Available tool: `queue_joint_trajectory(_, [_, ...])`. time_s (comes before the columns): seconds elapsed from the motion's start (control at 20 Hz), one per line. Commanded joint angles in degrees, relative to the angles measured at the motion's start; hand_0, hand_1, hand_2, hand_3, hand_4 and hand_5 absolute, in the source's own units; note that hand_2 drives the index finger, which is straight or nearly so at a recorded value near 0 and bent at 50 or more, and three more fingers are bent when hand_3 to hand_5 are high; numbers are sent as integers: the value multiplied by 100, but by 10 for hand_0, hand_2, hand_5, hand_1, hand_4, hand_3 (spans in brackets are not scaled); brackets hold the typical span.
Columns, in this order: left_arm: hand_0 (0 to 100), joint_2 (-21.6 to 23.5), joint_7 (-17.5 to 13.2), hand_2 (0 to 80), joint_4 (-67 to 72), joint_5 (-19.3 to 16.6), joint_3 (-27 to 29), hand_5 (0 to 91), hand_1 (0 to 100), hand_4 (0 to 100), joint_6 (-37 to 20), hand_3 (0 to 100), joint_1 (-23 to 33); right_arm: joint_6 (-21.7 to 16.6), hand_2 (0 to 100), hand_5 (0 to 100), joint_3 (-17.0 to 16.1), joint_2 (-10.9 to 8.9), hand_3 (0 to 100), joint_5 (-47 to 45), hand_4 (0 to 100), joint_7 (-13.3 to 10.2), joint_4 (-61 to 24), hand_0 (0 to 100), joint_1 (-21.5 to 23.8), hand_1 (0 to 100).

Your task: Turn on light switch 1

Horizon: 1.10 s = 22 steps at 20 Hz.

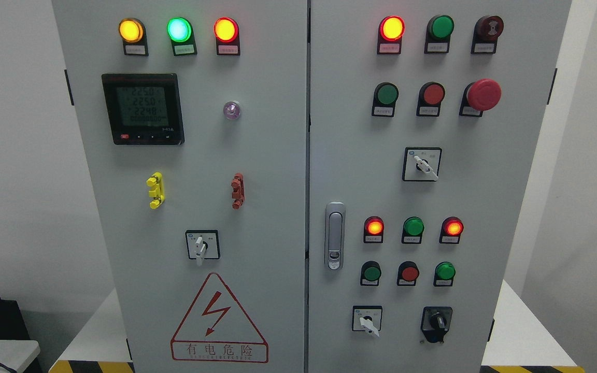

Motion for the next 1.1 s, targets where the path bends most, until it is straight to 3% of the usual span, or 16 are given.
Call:
queue_joint_trajectory(0.0, [249,56,311,437,-2325,-28,-83,717,342,750,9,674,3,-5,0,0,97,-5,0,-141,0,-2,0,120,-6,389])
queue_joint_trajectory(0.1, [238,47,505,438,-2589,-37,-400,726,333,755,26,679,3,3,0,0,97,-5,0,-141,0,-2,0,120,-6,389])
queue_joint_trajectory(0.4, [226,56,585,440,-3187,-98,-1182,754,298,764,62,703,-6,-5,0,0,97,-5,0,-141,0,-2,0,120,-6,389])
queue_joint_trajectory(0.5, [222,56,812,436,-3293,-168,-1472,754,296,764,53,701,-41,-5,0,0,97,3,0,-141,0,-2,0,120,3,389])
queue_joint_trajectory(0.65, [223,38,1172,435,-3583,-414,-1973,754,293,763,97,699,-50,3,0,0,97,-5,0,-141,0,-2,0,120,3,389])
queue_joint_trajectory(1.05, [226,-111,1577,437,-3794,-888,-2659,764,280,762,659,695,-392,3,0,0,97,4,0,-141,0,-2,0,120,-6,389])
